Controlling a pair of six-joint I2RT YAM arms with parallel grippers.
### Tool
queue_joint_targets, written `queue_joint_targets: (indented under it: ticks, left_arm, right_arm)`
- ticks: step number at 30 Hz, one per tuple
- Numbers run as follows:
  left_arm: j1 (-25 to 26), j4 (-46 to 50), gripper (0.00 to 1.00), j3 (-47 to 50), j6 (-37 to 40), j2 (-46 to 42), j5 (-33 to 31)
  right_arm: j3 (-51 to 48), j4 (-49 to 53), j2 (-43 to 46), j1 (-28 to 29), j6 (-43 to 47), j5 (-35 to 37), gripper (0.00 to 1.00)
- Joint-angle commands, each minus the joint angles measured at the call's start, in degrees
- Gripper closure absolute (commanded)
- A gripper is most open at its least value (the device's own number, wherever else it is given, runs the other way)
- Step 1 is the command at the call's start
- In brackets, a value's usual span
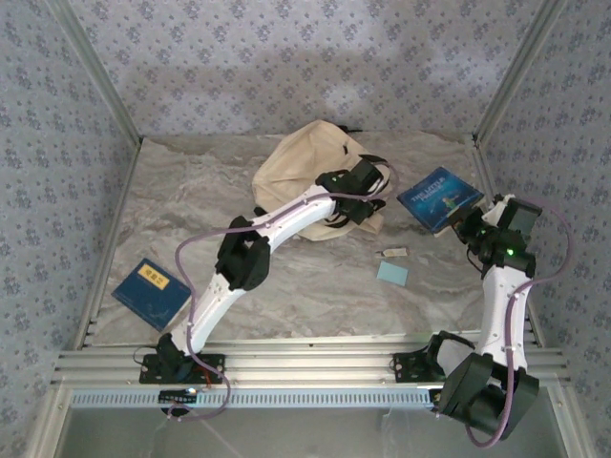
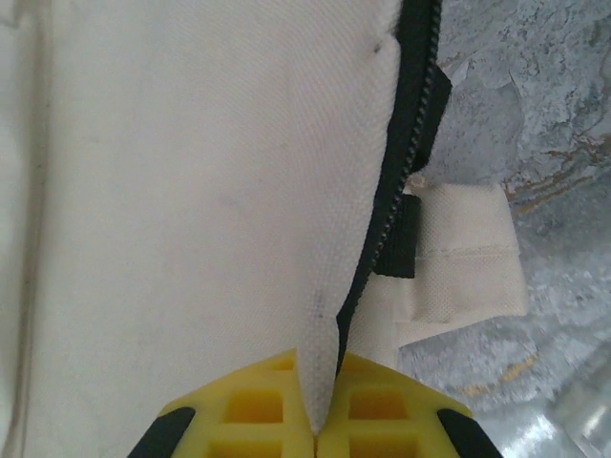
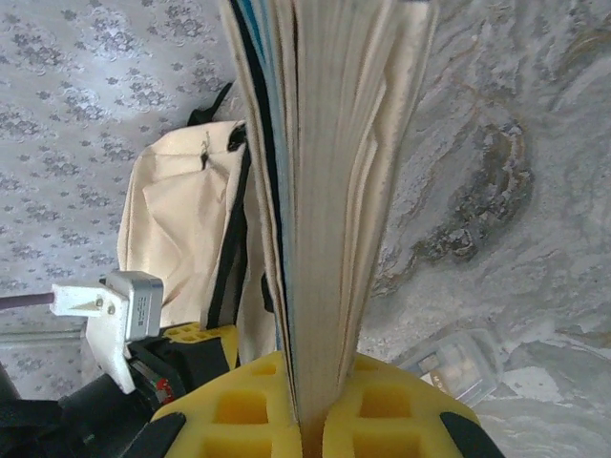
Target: Pack the student bag
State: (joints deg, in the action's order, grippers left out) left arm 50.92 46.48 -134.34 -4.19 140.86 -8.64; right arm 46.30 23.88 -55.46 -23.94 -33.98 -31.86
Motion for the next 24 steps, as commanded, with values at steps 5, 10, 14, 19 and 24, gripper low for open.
queue_joint_targets:
  ticks: [5, 10, 14, 19, 24]
  left_arm:
    - [-1.9, 4.3, 0.97, -2.0, -4.4, -10.0, 5.9]
    - [-4.8, 1.4, 1.0, -1.0, -8.5, -11.4, 11.2]
    - [-5.9, -0.8, 1.0, -1.5, -9.8, -12.3, 12.3]
    - [-6.1, -2.2, 1.0, -3.6, -10.8, -13.0, 13.7]
    - [-6.0, -3.4, 1.0, -4.0, -11.1, -14.9, 15.3]
  right_arm:
    - [0.7, -6.3, 1.1, 3.5, -0.5, -6.6, 1.0]
    - [-0.3, -9.6, 1.1, 7.3, -5.6, -8.4, 1.0]
    - [-2.6, -13.3, 1.0, 11.9, -10.4, -7.5, 1.0]
    - [-4.9, -18.5, -1.8, 18.7, -14.6, -2.9, 1.0]
    - [-5.6, -21.8, -7.0, 21.4, -17.3, -0.8, 1.0]
